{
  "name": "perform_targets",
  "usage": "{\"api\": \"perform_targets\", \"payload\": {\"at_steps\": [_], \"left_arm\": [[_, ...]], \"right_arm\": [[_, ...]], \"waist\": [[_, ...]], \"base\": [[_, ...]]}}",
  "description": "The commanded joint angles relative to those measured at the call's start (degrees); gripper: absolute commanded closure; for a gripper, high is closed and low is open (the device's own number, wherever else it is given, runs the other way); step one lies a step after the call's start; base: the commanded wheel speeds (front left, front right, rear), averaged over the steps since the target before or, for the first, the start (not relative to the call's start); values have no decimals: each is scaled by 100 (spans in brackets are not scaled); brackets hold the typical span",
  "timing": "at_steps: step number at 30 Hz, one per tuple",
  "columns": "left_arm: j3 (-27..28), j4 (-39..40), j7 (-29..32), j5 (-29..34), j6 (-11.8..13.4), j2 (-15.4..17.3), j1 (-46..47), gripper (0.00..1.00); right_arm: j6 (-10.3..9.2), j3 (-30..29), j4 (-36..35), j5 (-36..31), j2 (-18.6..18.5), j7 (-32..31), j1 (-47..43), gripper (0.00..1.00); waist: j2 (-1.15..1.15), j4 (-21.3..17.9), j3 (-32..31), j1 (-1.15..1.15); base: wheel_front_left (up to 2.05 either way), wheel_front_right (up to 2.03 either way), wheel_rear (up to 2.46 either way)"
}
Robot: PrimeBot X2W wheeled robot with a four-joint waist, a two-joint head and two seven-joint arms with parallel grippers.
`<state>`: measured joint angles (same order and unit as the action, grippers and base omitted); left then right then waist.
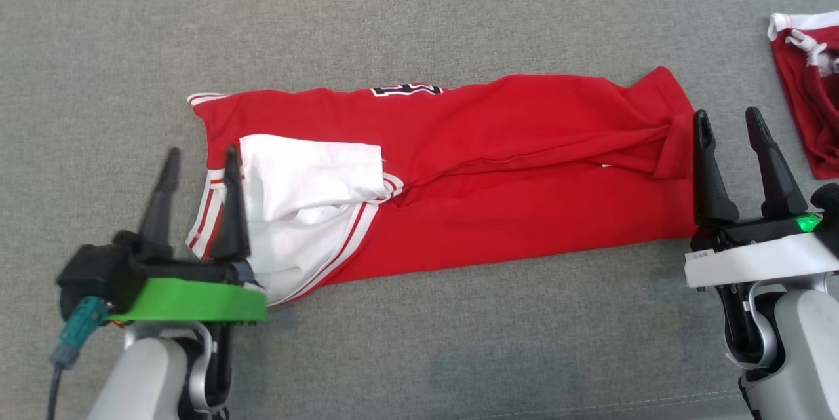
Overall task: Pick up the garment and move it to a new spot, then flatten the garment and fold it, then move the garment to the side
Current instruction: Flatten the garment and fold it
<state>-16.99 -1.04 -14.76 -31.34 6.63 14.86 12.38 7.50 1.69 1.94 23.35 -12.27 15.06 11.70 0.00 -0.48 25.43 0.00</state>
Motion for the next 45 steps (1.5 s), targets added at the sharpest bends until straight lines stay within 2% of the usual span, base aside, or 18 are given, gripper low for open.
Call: {"api": "perform_targets", "payload": {"at_steps": [1,4,10,17,26,34,39,45], "left_arm": [[79,40,-36,89,41,-14,68,0],[454,288,-44,421,73,-115,125,0],[955,388,-46,1003,-86,-224,28,0],[1271,370,-41,1359,-375,-343,-209,0],[1418,293,-41,1589,-618,-561,-194,0],[1422,215,-42,1748,-808,-728,-21,0],[1418,144,-41,1842,-916,-810,40,0],[1483,72,-37,1881,-983,-887,38,0]], "right_arm": [[-3,-28,-42,-74,21,25,-44,0],[-4,-175,-125,-333,129,25,-46,0],[-4,-262,-49,-760,262,26,-108,0],[-4,-210,151,-857,289,26,-157,0],[-4,-286,373,-745,201,26,-50,0],[-3,-177,1495,-400,45,-22,531,0],[-4,221,2271,-50,37,-101,809,0],[-2,636,2856,265,68,-305,656,0]], "waist": [[0,-62,-92,0],[0,-89,-211,0],[0,-127,-452,0],[0,-76,-538,0],[0,-6,-520,0],[0,91,-370,0],[0,178,-314,0],[0,232,-323,0]], "base": [[0,0,0],[0,0,0],[0,0,0],[0,0,0],[0,0,0],[0,0,0],[0,0,0],[0,0,0]]}}
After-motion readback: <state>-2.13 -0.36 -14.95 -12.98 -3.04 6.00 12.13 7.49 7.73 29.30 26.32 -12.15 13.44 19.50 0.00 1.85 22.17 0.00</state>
